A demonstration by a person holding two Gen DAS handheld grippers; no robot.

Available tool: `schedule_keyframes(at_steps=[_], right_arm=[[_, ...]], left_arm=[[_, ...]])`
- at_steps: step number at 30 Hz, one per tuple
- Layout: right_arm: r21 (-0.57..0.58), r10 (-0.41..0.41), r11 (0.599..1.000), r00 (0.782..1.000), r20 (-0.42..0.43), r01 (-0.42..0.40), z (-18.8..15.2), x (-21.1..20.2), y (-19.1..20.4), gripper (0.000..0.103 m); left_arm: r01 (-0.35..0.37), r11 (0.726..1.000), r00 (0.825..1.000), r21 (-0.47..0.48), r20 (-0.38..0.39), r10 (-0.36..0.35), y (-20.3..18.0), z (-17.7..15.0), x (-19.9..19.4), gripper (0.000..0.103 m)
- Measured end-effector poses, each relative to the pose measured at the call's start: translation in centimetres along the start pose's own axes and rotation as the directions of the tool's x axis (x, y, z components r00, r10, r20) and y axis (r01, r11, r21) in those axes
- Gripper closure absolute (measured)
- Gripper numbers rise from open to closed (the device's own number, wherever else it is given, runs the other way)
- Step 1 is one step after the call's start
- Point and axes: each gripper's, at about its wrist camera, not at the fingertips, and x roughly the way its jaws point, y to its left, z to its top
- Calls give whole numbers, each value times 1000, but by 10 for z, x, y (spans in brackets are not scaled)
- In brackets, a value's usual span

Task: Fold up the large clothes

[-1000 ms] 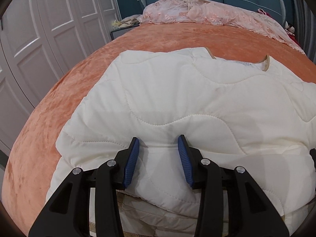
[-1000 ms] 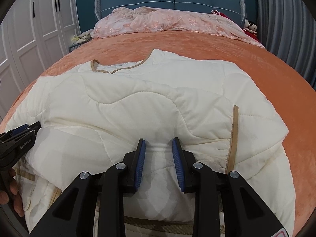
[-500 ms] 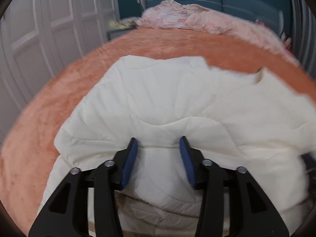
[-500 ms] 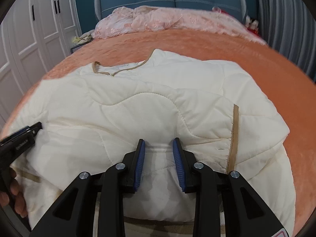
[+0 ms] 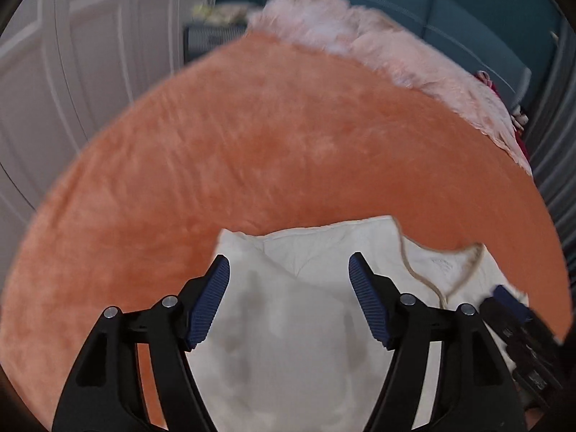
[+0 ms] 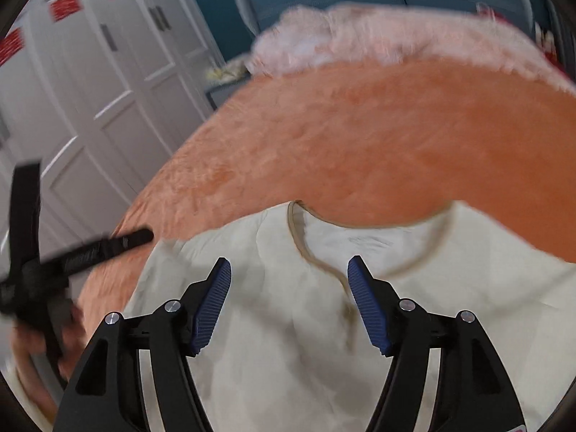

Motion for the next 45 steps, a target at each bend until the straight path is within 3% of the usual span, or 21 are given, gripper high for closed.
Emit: schedule_keyframes(at_steps=[5, 9, 10, 11, 12, 13, 16, 19, 25, 38, 41, 43, 45], right_arm=[[136, 61, 989, 997, -53, -54, 23, 70, -5, 37], [107, 15, 994, 988, -152, 1, 13, 112, -2, 41], [83, 19, 997, 990, -142, -7, 10, 115, 1, 50], [62, 38, 998, 991, -131, -30, 7, 116, 5, 76], [53, 56, 997, 990, -132, -50, 5, 118, 6, 93], [41, 56, 998, 991, -122, -52, 4, 117, 8, 99], [19, 57, 998, 998, -10, -57, 3, 97, 11, 101], [24, 43, 999, 998, 36, -44, 3, 91, 8, 102], [55, -39, 998, 998, -56, 42, -7, 120, -3, 103], [-3, -114, 993, 992, -47, 114, -11, 127, 4, 103], [51, -96, 994, 995, -21, 97, -5, 107, -4, 101], [106, -126, 987, 990, 58, 120, -1, 63, -21, 91], [141, -138, 983, 984, 115, 121, 0, 24, -44, 90]], left_arm=[[-52, 998, 997, 26, -51, 54, 2, -3, 53, 47], [-94, 993, 995, 70, -23, 96, 6, -19, 75, 51], [-96, 992, 995, 76, -7, 97, 7, -21, 76, 51], [-101, 992, 995, 81, 16, 100, 8, -25, 77, 51], [-104, 991, 994, 78, 31, 102, 9, -26, 77, 51], [-107, 991, 994, 76, 46, 104, 9, -27, 78, 52], [-115, 991, 991, 69, 83, 109, 11, -30, 77, 55], [-94, 995, 991, 31, 97, 90, 18, -30, 76, 60], [-144, 988, 984, 59, 112, 137, 11, -34, 81, 60], [-260, 958, 961, 125, 130, 244, -3, -39, 93, 60], [-285, 948, 956, 144, 117, 270, -7, -36, 91, 59], [-298, 943, 953, 151, 103, 284, -9, -32, 86, 58], [-323, 934, 945, 153, 105, 310, -14, -31, 73, 59]])
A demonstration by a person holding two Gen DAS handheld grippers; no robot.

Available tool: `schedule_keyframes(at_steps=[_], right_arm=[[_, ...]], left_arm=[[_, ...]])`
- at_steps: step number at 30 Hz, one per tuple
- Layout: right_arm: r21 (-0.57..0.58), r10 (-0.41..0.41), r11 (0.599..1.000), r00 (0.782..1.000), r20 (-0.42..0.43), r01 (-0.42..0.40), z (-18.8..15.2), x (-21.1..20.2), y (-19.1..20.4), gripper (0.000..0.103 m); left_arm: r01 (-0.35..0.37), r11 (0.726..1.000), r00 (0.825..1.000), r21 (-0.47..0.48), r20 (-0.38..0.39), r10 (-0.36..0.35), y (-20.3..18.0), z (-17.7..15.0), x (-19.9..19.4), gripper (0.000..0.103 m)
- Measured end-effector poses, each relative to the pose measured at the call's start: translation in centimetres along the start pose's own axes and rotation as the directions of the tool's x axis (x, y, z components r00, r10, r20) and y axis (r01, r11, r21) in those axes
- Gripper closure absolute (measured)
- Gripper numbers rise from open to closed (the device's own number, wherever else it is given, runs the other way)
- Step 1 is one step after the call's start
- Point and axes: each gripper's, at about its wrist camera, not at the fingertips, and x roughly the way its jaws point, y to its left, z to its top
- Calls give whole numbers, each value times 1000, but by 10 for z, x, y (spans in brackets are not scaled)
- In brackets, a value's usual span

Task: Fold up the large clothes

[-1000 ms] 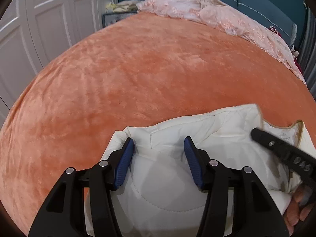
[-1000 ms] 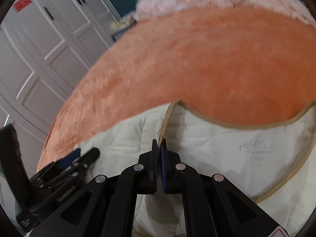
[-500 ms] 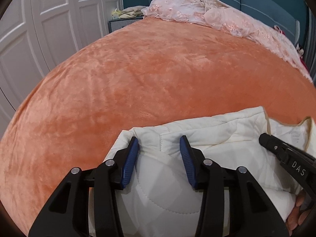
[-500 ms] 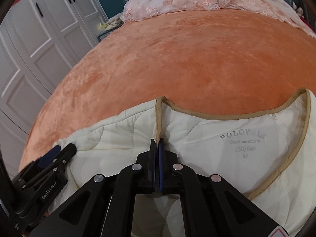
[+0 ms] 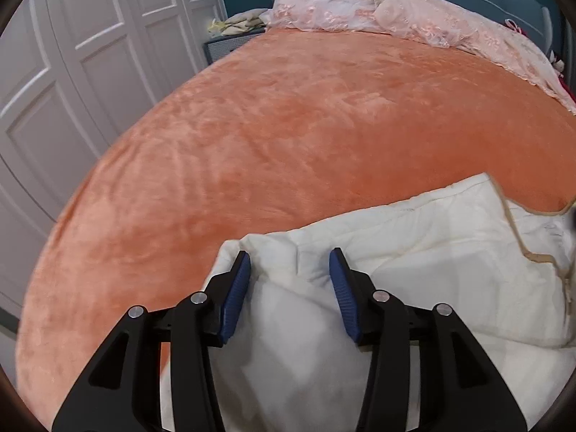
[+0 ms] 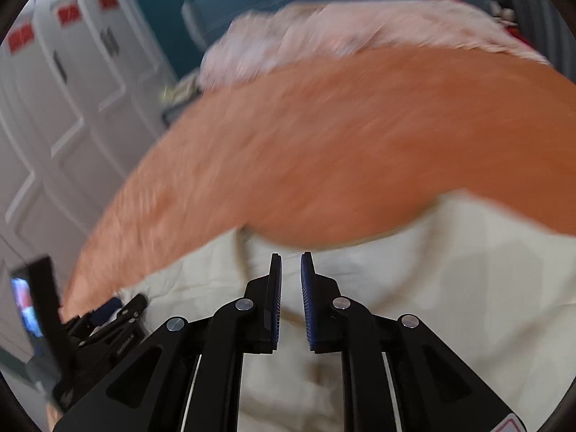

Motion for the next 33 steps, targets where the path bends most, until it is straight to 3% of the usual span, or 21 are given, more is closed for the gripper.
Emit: schedule_keyframes(at_steps=[1, 3, 5, 7, 11, 14, 18, 21, 23, 25, 27, 28, 29, 33], right_arm=[[14, -21, 1000, 1000, 18, 21, 5, -20, -21, 90], [44, -85, 996, 996, 39, 83, 10, -50, -62, 88], [76, -177, 982, 983, 39, 174, 12, -72, -108, 72], [118, -249, 962, 968, 17, 246, 12, -84, -152, 66], [198, -269, 942, 962, -40, 271, 12, -83, -203, 66], [215, -246, 943, 967, -72, 255, 12, -71, -217, 66], [186, -230, 948, 959, -164, 259, 8, -46, -220, 65], [153, -237, 953, 959, -157, 260, 5, -41, -216, 59], [125, -248, 955, 957, -151, 268, 2, -38, -212, 57], [86, -272, 954, 951, -144, 286, -1, -37, -206, 57], [60, -296, 951, 948, -119, 305, -2, -39, -201, 64], [38, -299, 952, 950, -93, 303, -2, -42, -195, 74], [29, -301, 952, 950, -80, 304, -2, -44, -193, 78], [0, -298, 955, 954, -47, 298, -6, -43, -192, 84]], left_arm=[[-11, 1000, 1000, 2, 10, 11, -1, 0, -10, 61], [37, 999, 999, 13, 38, -38, -11, 1, -38, 61], [125, 992, 990, 25, 62, -127, -31, 5, -67, 60], [232, 971, 970, 56, 56, -235, -63, 12, -86, 57], [394, 915, 919, 90, -18, -394, -133, 23, -91, 51], [421, 900, 907, 116, -72, -415, -186, 25, -82, 51], [414, 895, 908, 165, -140, -394, -235, 20, -66, 52], [403, 904, 905, 142, -210, -370, -251, 14, -42, 51], [401, 909, 904, 117, -212, -372, -251, 12, -34, 50], [384, 912, 916, 146, -185, -356, -254, 11, -35, 56], [343, 919, 936, 193, -155, -317, -262, 6, -39, 66], [318, 924, 946, 213, -138, -294, -265, 4, -40, 70], [299, 927, 953, 228, -128, -276, -267, 3, -40, 70], [288, 935, 957, 209, -91, -274, -262, -1, -34, 71]])
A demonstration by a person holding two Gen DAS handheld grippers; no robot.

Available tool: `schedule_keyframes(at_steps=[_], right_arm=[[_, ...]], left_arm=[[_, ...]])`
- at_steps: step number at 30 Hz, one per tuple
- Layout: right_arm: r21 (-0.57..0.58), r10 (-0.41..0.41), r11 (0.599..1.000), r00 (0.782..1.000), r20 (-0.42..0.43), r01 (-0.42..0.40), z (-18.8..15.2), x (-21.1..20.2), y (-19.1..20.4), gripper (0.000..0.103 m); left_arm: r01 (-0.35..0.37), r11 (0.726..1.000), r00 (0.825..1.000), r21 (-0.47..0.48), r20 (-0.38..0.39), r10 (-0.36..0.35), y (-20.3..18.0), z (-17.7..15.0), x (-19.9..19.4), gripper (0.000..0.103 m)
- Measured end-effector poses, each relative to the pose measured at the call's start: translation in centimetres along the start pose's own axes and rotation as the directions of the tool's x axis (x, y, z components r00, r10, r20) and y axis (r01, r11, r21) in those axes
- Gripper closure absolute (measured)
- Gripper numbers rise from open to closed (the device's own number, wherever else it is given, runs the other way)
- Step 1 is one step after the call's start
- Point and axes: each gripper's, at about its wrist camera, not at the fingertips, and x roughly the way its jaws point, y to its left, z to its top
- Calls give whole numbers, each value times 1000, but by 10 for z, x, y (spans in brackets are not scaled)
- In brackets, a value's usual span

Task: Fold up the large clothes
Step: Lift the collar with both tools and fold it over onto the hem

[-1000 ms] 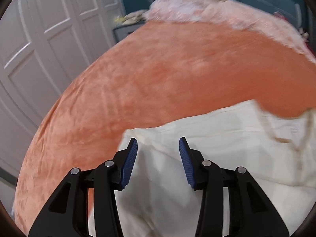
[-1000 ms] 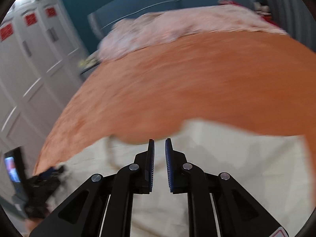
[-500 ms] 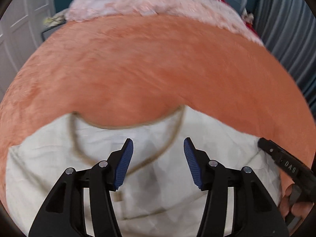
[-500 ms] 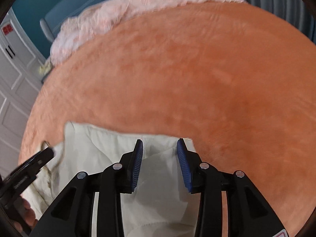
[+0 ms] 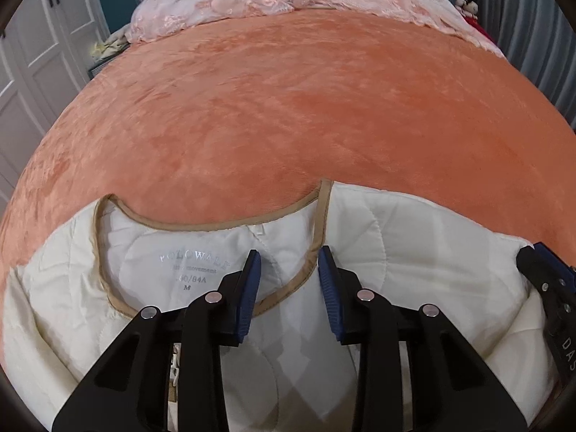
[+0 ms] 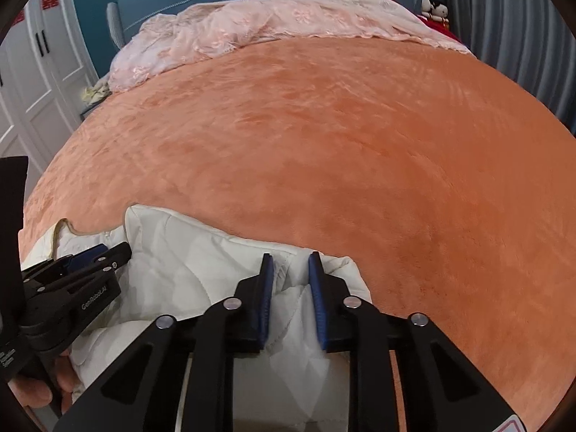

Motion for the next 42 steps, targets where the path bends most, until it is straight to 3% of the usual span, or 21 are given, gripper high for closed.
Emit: schedule_keyframes(at_steps=[3, 4, 5, 6, 15, 21, 23, 25, 27, 28, 30, 31, 33, 36, 38, 39, 42], right_arm=[[19, -8, 1000, 1000, -15, 8, -2, 8, -4, 90], [22, -16, 1000, 1000, -11, 16, -3, 9, -5, 91], [21, -22, 1000, 1000, -9, 23, -4, 10, -4, 92], [19, -30, 999, 1000, -4, 30, -5, 11, -4, 92], [16, -40, 999, 999, 2, 40, -9, 16, -2, 92], [62, 0, 998, 1000, 11, 0, -6, 15, -11, 90], [76, -14, 997, 1000, -8, 14, 5, -1, -12, 87], [91, -53, 995, 995, 85, 45, 14, -40, -6, 79], [63, -6, 998, 985, 173, -5, 25, -83, 15, 79], [43, 31, 998, 985, 171, -39, 29, -92, 28, 79], [-10, 117, 993, 986, 120, -117, 34, -97, 61, 77], [-54, 183, 982, 982, 41, -181, 32, -87, 90, 76], [-91, 238, 966, 971, -37, -240, 24, -67, 120, 76], [-145, 207, 964, 971, -115, -223, 3, -23, 162, 83], [-142, 196, 966, 971, -138, -215, -6, -3, 171, 97], [-144, 177, 970, 974, -142, -197, -11, 7, 176, 100], [-158, 155, 972, 979, -135, -176, -20, 21, 184, 103]], left_arm=[[18, 999, 1000, -39, 26, -17, 8, -2, 3, 75], [7, 998, 999, -57, 32, -5, 11, -4, 2, 96], [-35, 996, 999, -76, 22, 36, 14, -5, 7, 101], [-28, 993, 999, -112, 15, 30, 21, -6, 10, 103], [-17, 993, 999, -116, 34, 21, 22, -8, 11, 103], [-36, 995, 999, -92, 36, 39, 19, -7, 5, 103], [22, 994, 999, -111, 38, -17, 30, -5, -9, 100], [21, 994, 997, -111, 73, -13, 51, -7, -33, 87], [41, 992, 995, -120, 98, -29, 73, -9, -52, 77], [49, 990, 994, -129, 98, -37, 91, -10, -62, 77], [46, 991, 997, -130, 70, -37, 112, -9, -65, 78], [48, 991, 998, -124, 36, -44, 124, -8, -63, 78], [45, 992, 999, -114, -9, -46, 133, -10, -56, 78], [56, 994, 998, -96, -37, -60, 135, -14, -46, 78], [72, 992, 997, -100, -29, -75, 134, -18, -40, 90], [76, 992, 997, -98, -21, -78, 133, -20, -37, 101], [82, 992, 996, -97, -7, -84, 128, -21, -24, 103]])
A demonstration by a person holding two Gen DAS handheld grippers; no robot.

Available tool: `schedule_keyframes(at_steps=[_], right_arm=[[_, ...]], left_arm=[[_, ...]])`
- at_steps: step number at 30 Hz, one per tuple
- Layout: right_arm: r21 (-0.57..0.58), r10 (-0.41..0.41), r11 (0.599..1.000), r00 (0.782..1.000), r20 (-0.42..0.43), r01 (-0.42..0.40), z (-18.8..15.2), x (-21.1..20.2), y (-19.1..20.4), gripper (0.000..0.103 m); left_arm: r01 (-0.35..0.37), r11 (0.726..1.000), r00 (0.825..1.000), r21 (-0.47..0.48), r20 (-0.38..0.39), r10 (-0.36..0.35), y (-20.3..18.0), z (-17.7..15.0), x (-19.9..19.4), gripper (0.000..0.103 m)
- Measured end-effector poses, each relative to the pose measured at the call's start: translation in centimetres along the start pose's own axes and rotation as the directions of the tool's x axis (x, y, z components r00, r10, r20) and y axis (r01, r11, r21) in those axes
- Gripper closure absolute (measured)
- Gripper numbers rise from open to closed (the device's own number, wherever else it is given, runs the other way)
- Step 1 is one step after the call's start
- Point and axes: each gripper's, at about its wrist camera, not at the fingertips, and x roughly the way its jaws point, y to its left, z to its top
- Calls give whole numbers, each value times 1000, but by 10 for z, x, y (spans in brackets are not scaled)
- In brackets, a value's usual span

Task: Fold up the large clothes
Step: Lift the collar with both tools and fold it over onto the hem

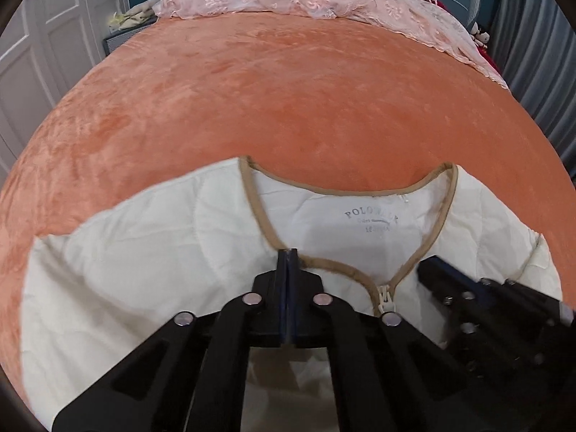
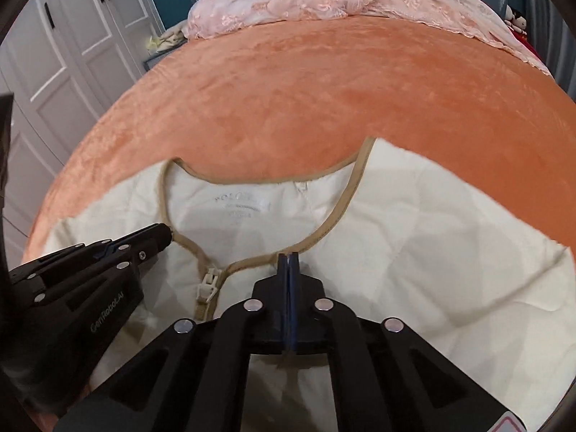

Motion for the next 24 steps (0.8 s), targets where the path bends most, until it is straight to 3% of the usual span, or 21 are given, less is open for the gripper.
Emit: schedule_keyframes(at_steps=[8, 24], right_arm=[[0, 5, 1000, 999, 39, -5, -9, 11, -10, 103], [17, 24, 1000, 998, 54, -25, -5, 25, -15, 103]], left_arm=[[-40, 999, 996, -7, 74, 40, -3, -13, 18, 103], [-38, 999, 993, -37, 109, 42, 2, -11, 31, 103]])
